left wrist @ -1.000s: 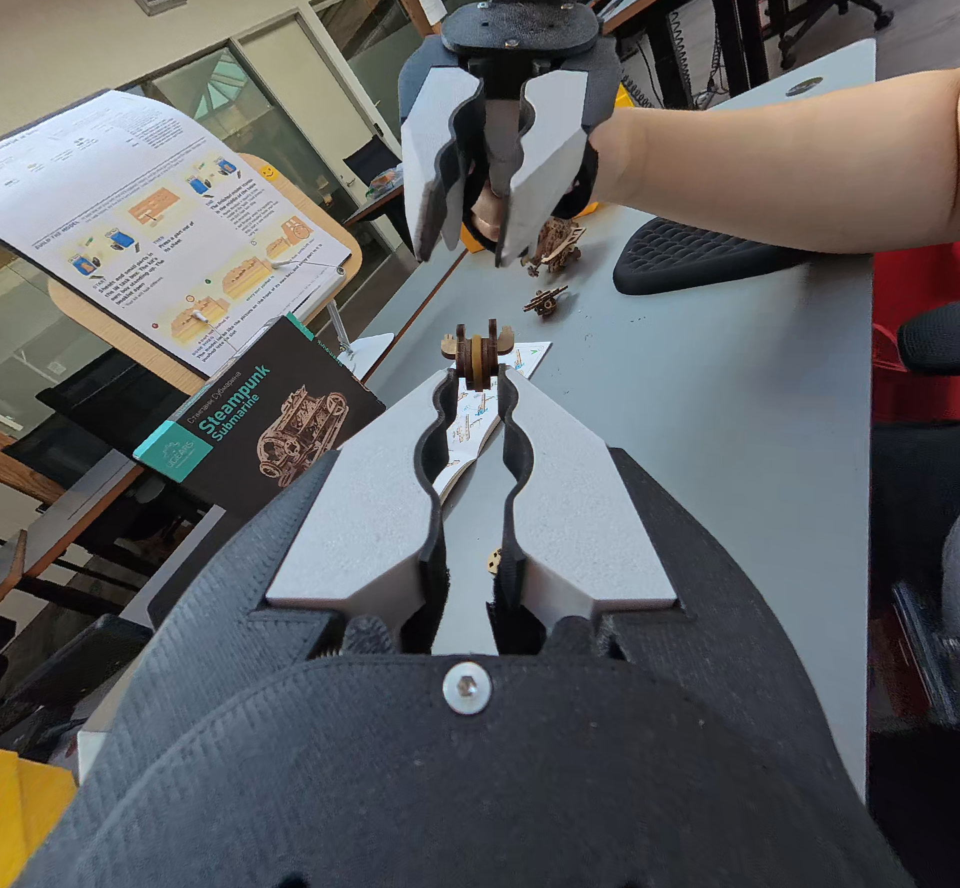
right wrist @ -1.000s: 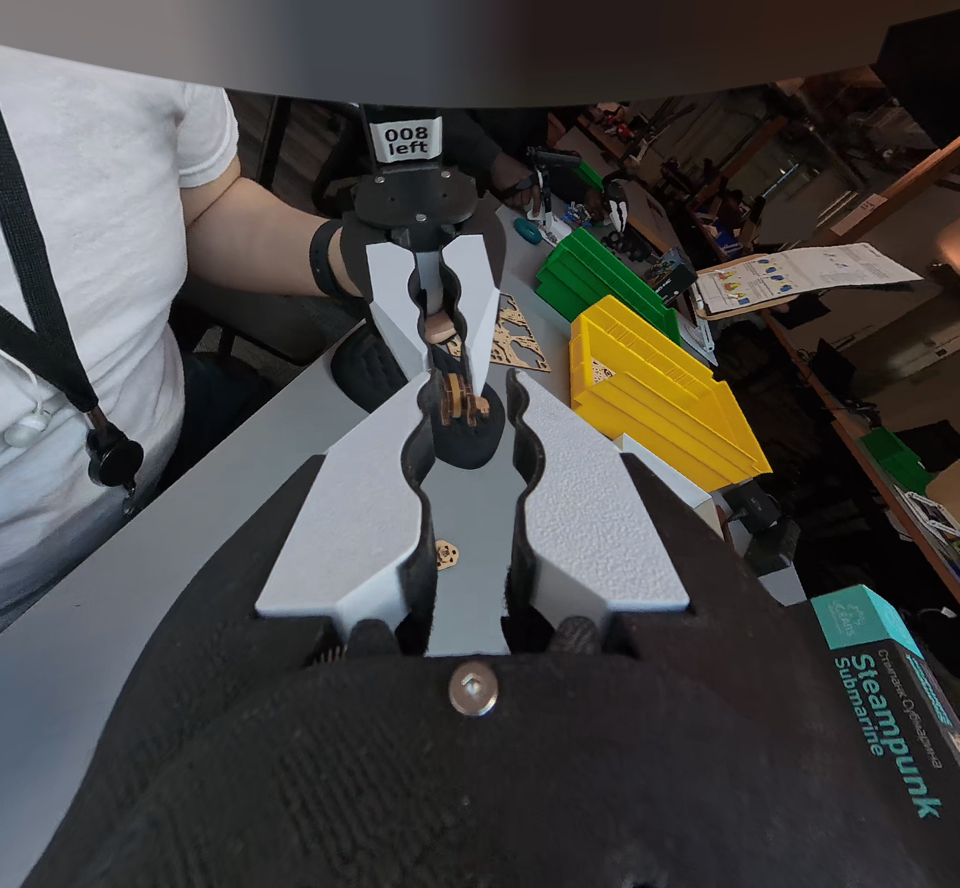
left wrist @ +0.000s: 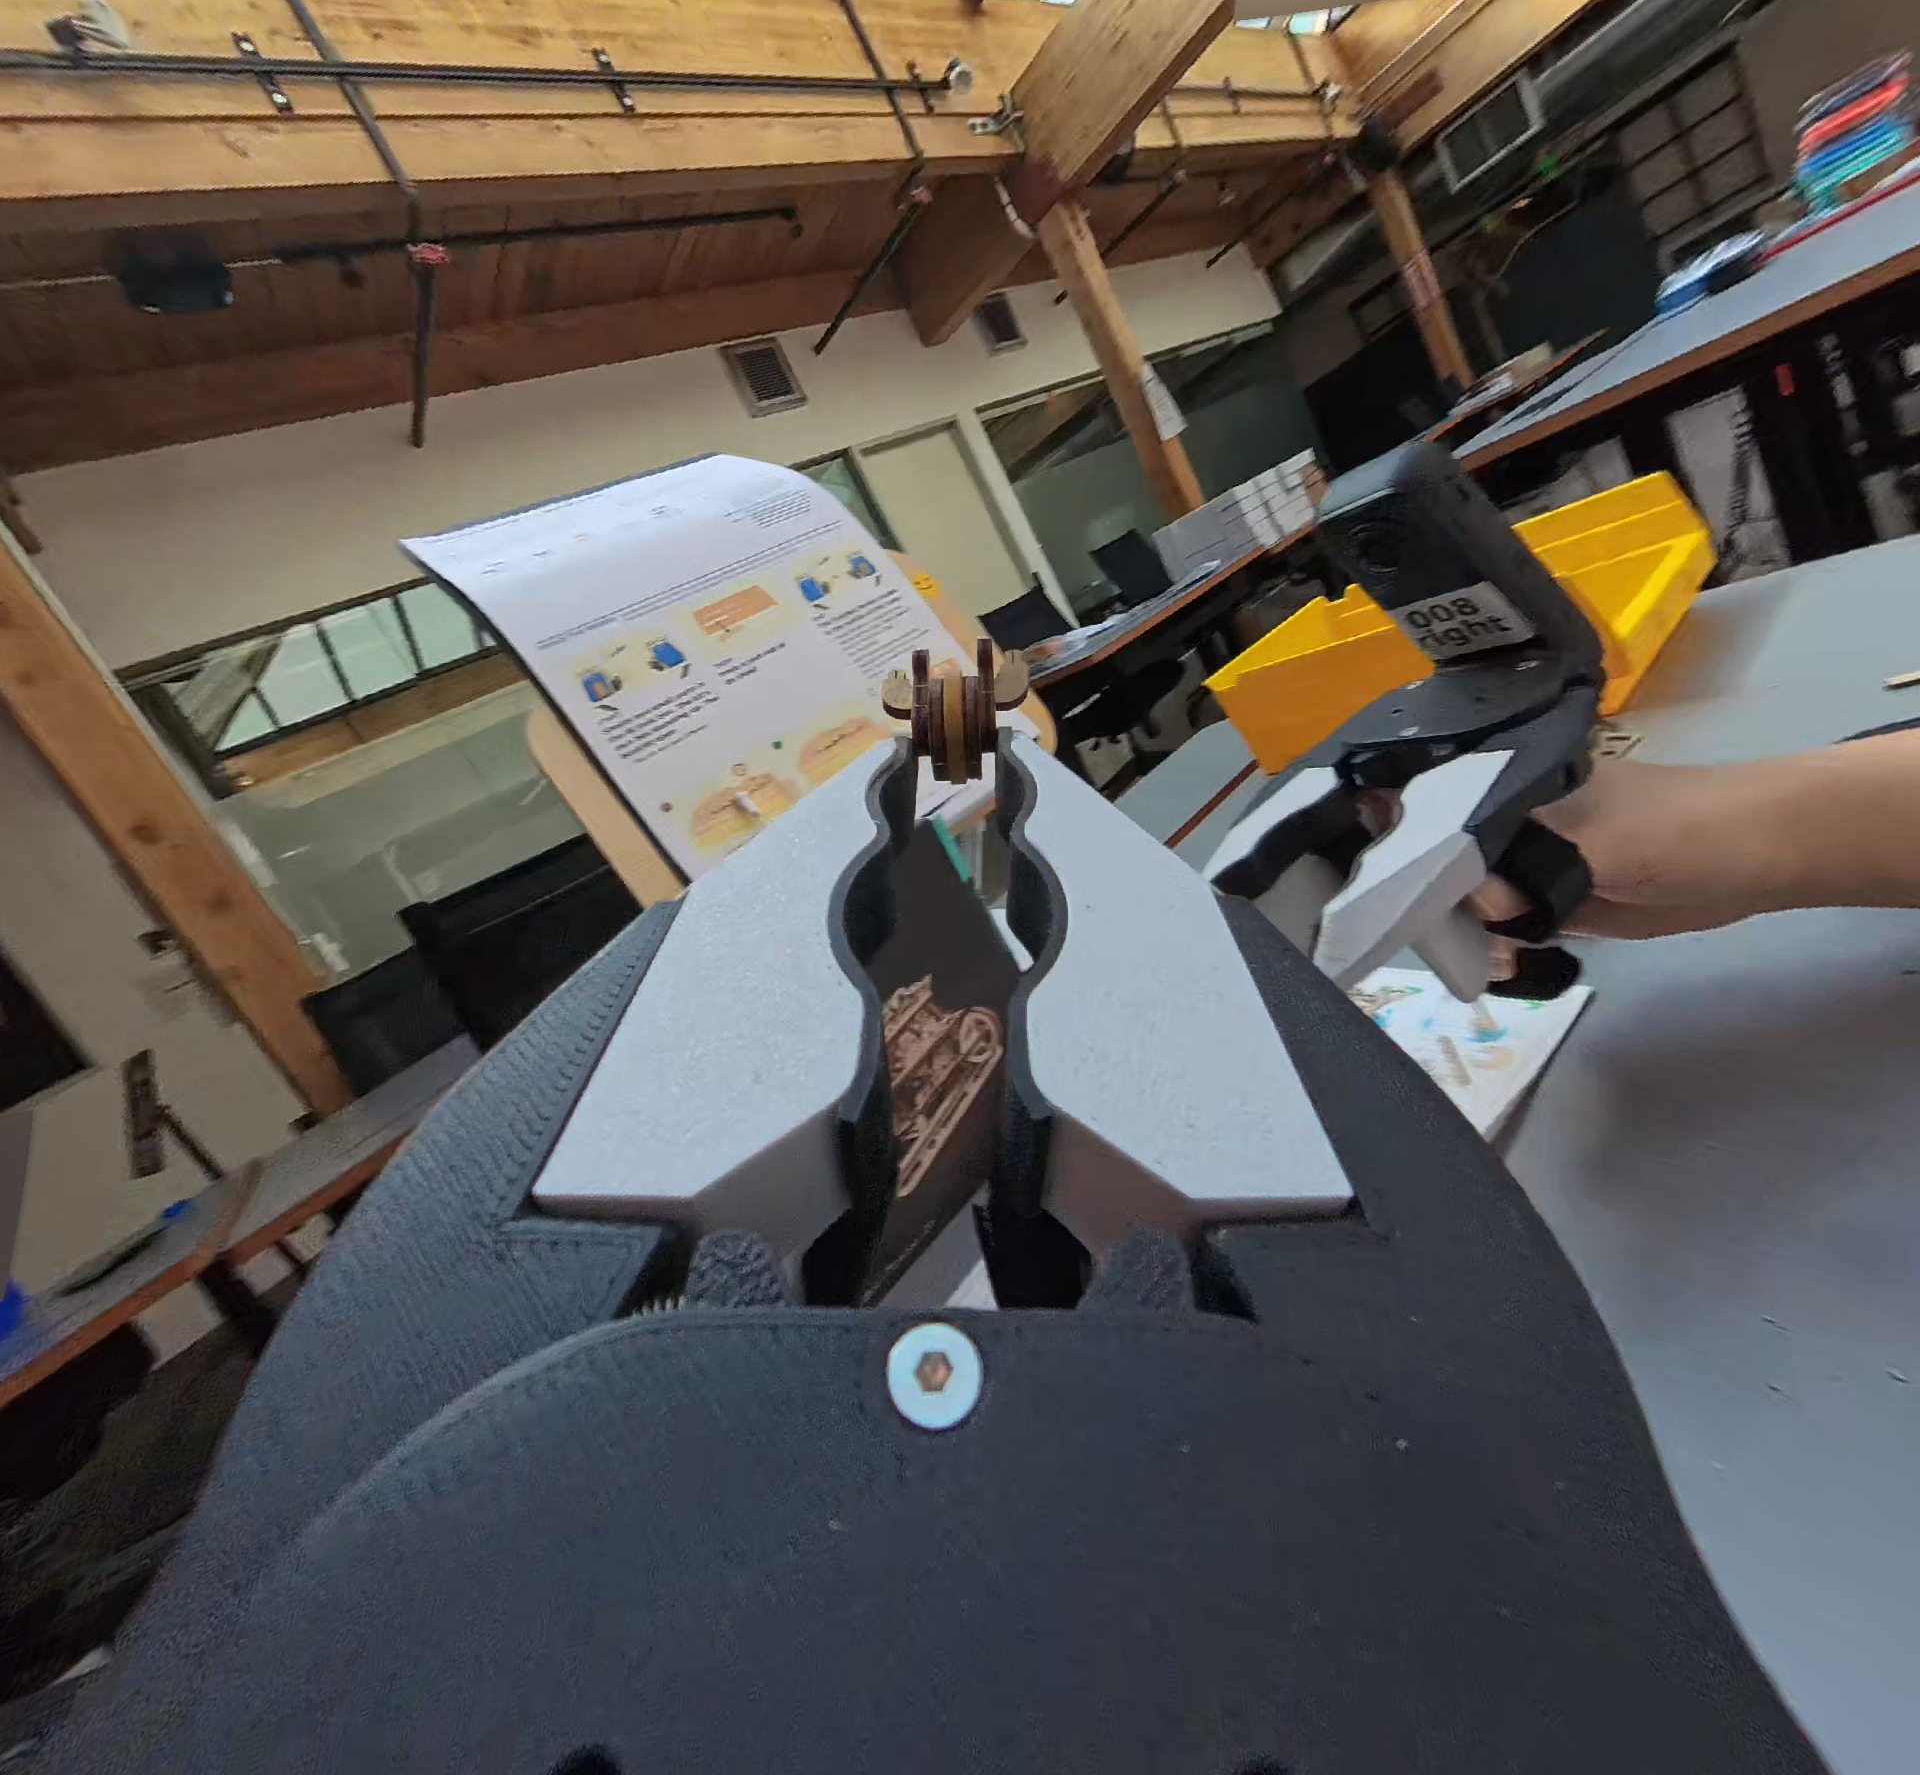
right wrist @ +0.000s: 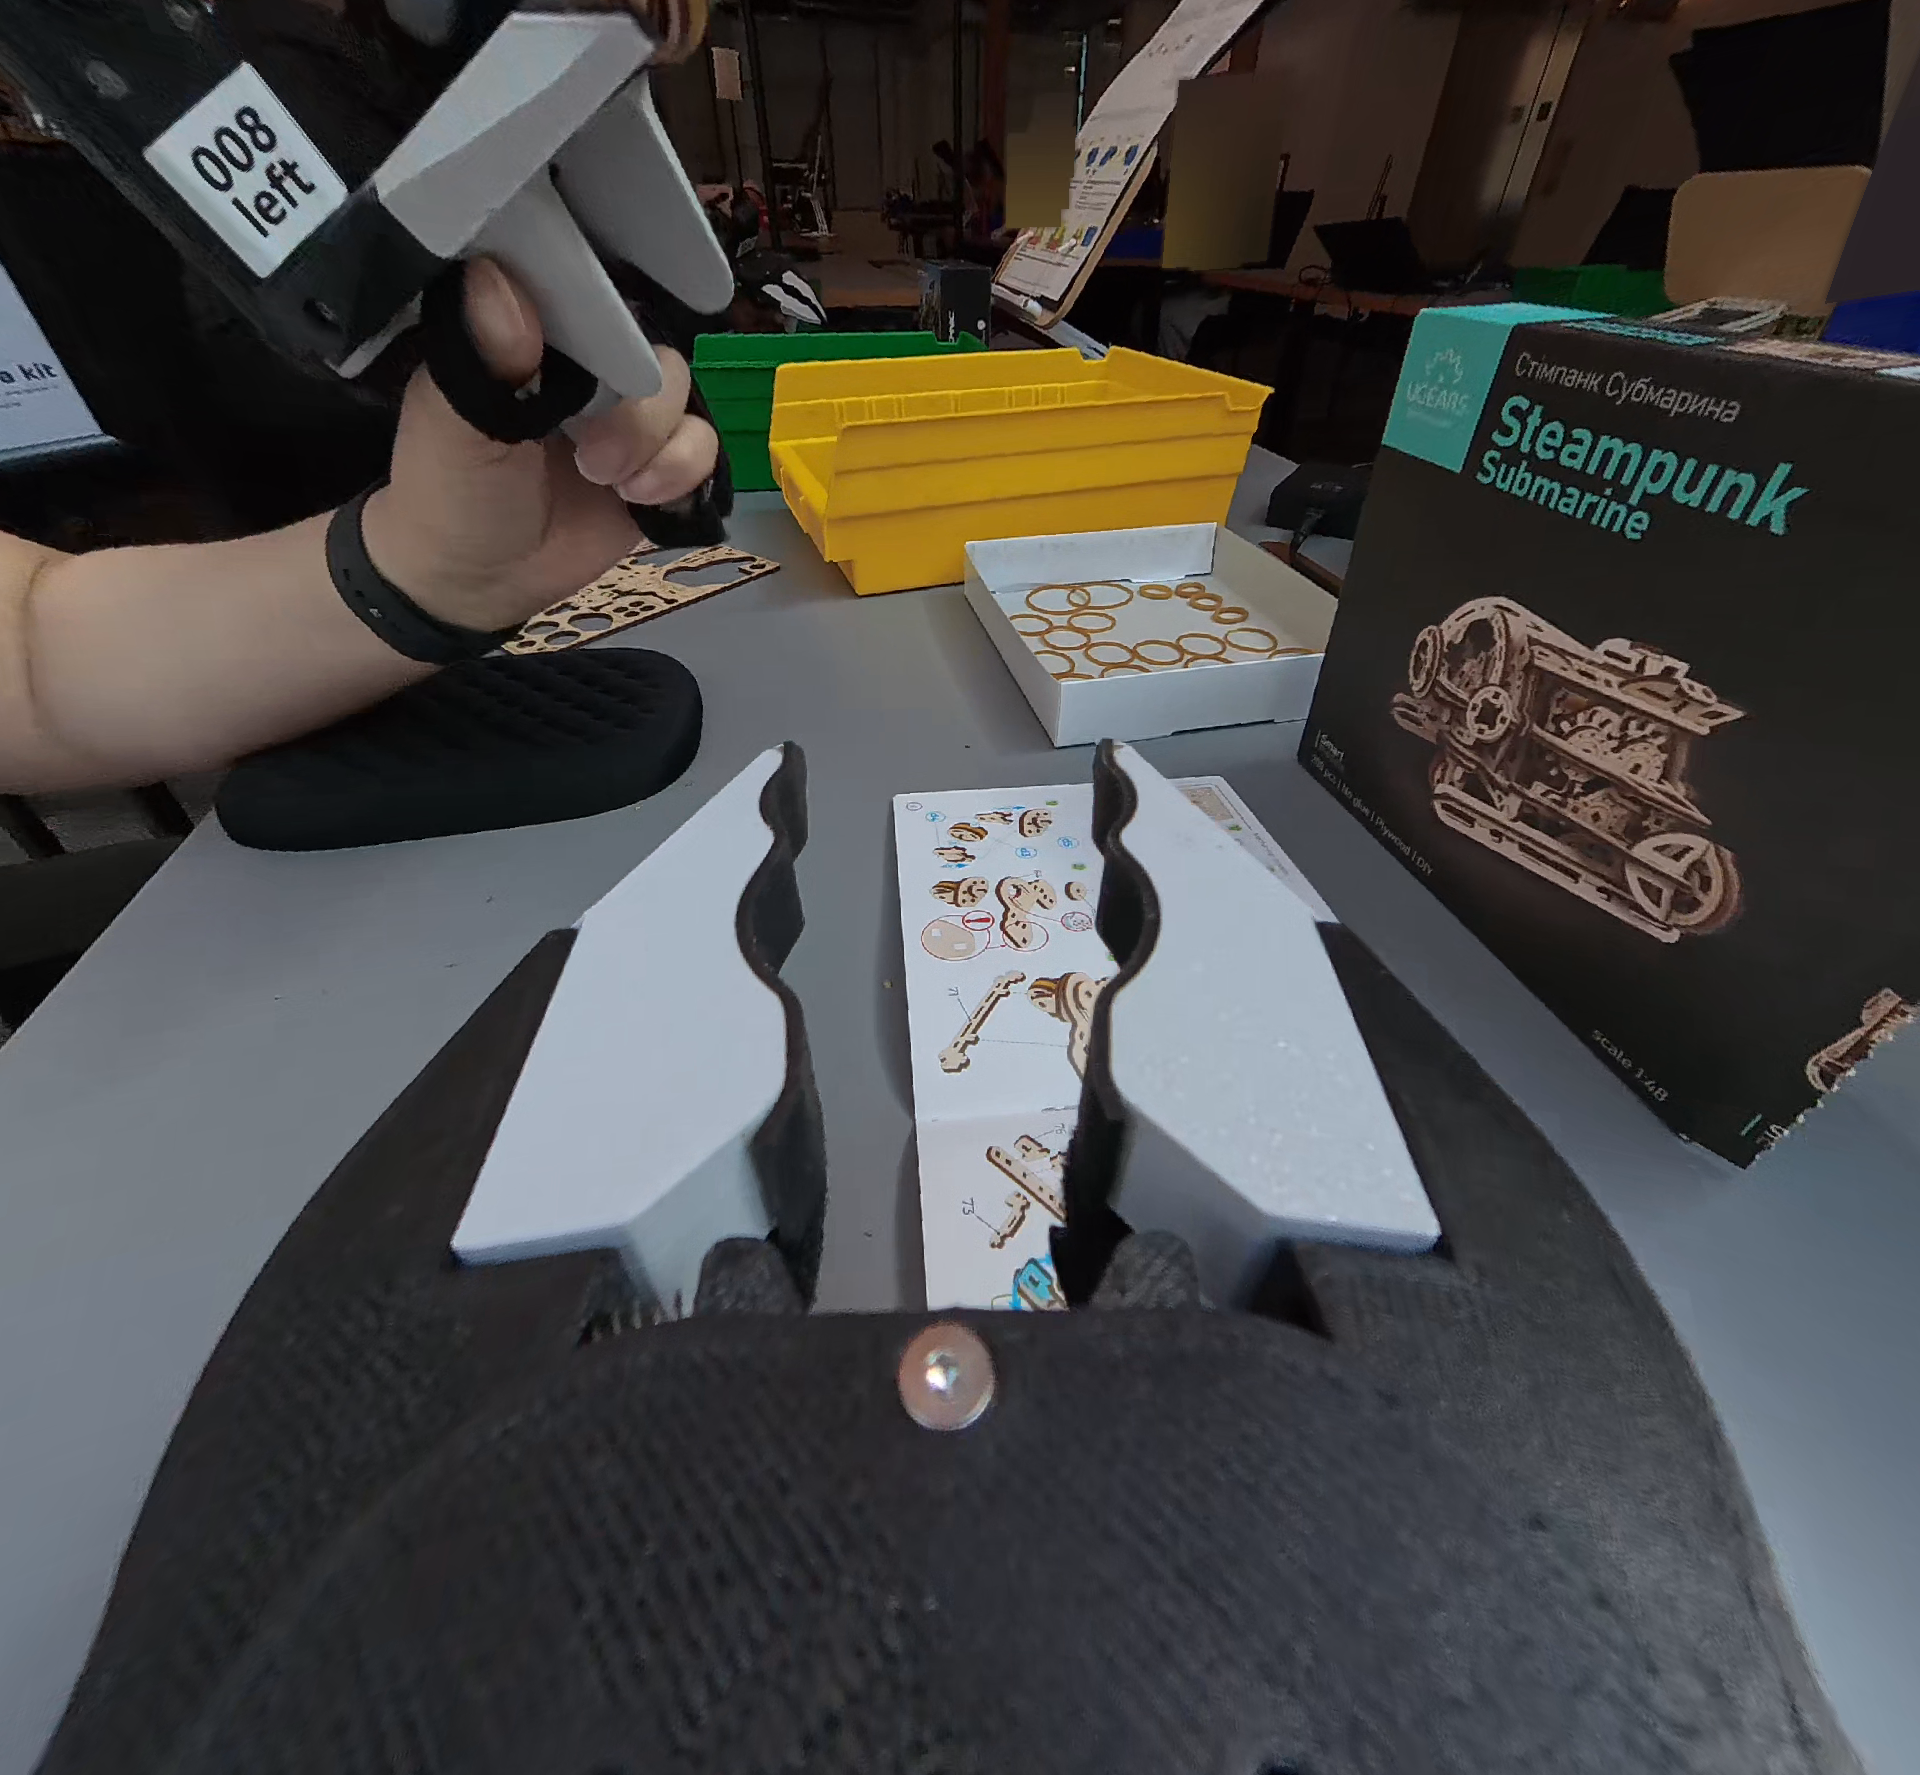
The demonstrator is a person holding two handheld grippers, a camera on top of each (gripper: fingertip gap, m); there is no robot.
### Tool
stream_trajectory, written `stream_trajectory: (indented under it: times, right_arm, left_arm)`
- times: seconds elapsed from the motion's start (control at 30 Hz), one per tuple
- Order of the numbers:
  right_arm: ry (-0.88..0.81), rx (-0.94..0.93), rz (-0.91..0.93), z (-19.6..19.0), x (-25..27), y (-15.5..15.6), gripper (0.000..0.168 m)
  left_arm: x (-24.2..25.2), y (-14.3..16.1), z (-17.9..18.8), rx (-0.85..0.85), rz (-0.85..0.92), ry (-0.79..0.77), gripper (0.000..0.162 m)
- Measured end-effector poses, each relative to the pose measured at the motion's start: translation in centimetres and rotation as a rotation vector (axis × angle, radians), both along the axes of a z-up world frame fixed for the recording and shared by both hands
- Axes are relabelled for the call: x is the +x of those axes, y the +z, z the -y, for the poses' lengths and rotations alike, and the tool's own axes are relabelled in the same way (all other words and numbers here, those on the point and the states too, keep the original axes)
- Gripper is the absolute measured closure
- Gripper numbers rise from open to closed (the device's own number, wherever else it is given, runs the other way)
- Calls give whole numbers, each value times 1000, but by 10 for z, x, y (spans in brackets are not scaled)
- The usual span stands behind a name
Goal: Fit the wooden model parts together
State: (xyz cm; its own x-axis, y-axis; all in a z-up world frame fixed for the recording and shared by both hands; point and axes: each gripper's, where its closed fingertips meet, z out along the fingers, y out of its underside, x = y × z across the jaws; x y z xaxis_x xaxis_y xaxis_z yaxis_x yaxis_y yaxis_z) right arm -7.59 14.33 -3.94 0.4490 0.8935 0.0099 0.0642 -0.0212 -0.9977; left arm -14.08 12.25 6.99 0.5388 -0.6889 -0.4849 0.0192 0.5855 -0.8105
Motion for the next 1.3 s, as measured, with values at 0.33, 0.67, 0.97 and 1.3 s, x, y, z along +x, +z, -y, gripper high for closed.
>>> stream_trajectory:
  times: [0.33, 0.67, 0.97, 1.3]
  right_arm:
    - [39, 73, -28, 10, -6, 15, 116]
    - [164, 143, -111, 43, -26, 44, 119]
    - [255, 200, -124, 73, -30, 69, 126]
    - [252, 440, 247, 89, -35, 40, 129]
  left_arm:
    - [-9, -11, 54, -323, 150, -722, 150]
    - [-5, -18, 41, -559, 186, -816, 149]
    - [16, -39, 48, -743, 84, -891, 150]
    - [18, -68, 76, -1074, -161, -1139, 149]
